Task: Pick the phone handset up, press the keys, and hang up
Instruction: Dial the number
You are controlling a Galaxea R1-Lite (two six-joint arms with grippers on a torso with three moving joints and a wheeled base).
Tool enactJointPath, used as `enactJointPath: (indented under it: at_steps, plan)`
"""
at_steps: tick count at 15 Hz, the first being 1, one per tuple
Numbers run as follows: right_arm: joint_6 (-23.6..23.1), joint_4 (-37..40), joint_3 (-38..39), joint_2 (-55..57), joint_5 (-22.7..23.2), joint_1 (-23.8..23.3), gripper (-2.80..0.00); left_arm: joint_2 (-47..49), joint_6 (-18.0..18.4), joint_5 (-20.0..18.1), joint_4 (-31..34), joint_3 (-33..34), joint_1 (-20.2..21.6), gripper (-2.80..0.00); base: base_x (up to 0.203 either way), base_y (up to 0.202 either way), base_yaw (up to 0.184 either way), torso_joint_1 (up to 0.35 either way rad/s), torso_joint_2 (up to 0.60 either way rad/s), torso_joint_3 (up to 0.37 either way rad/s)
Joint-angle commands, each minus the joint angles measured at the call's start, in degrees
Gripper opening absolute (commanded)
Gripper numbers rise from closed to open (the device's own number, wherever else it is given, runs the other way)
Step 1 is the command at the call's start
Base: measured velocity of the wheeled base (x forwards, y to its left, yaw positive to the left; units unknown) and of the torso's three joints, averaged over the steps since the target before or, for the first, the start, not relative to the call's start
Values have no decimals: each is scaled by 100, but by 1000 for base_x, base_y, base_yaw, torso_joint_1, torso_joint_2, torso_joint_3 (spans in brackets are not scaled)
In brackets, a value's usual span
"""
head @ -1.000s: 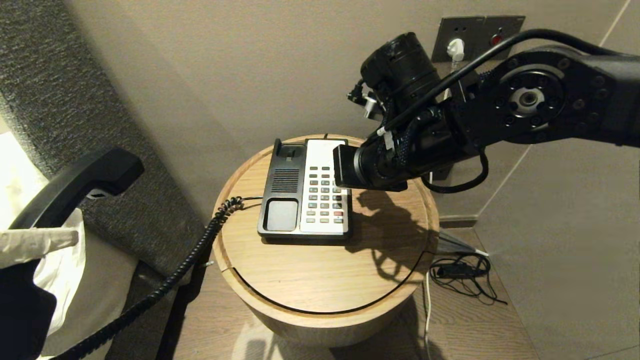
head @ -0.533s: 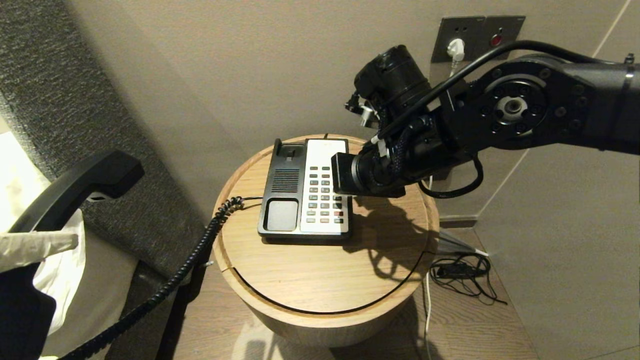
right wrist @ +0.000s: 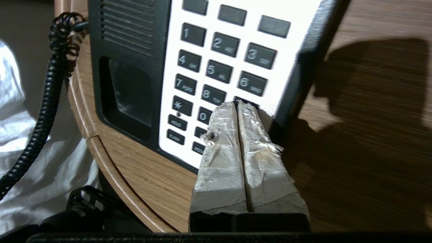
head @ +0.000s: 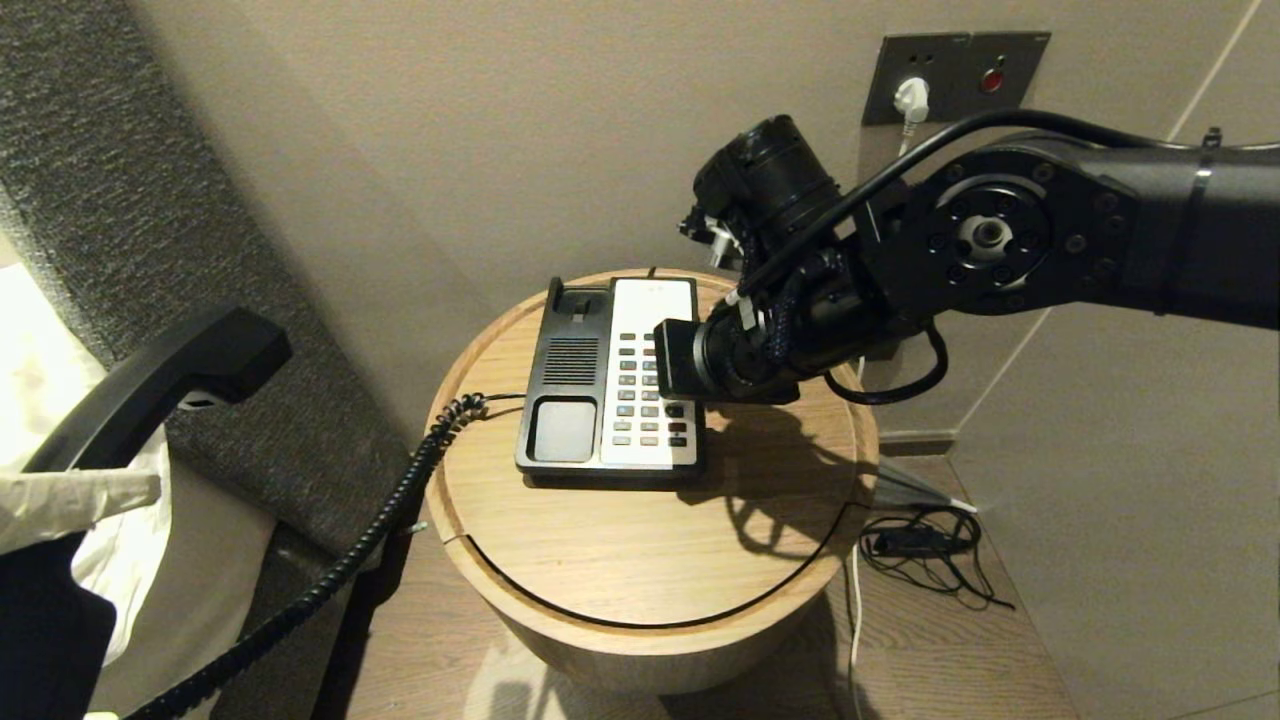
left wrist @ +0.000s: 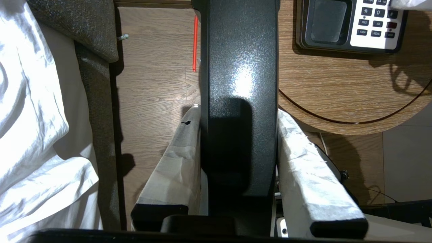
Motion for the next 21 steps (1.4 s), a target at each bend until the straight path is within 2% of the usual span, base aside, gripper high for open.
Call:
enactJointPath:
  at_steps: [1,10,21]
  plan:
    - [10,19,1,73,-5,-4,-280,4,-15,11,24,9,-1,-280,0,0,0,0,0,0]
    - [13,72,1,-139,-67,24,-280,-10,-15,2,24,9,-1,-280,0,0,0,0,0,0]
    - [91,752,65,-399,-51,172,-280,-1,-21,-6,24,80,-1,-280,0,0,0,0,0,0]
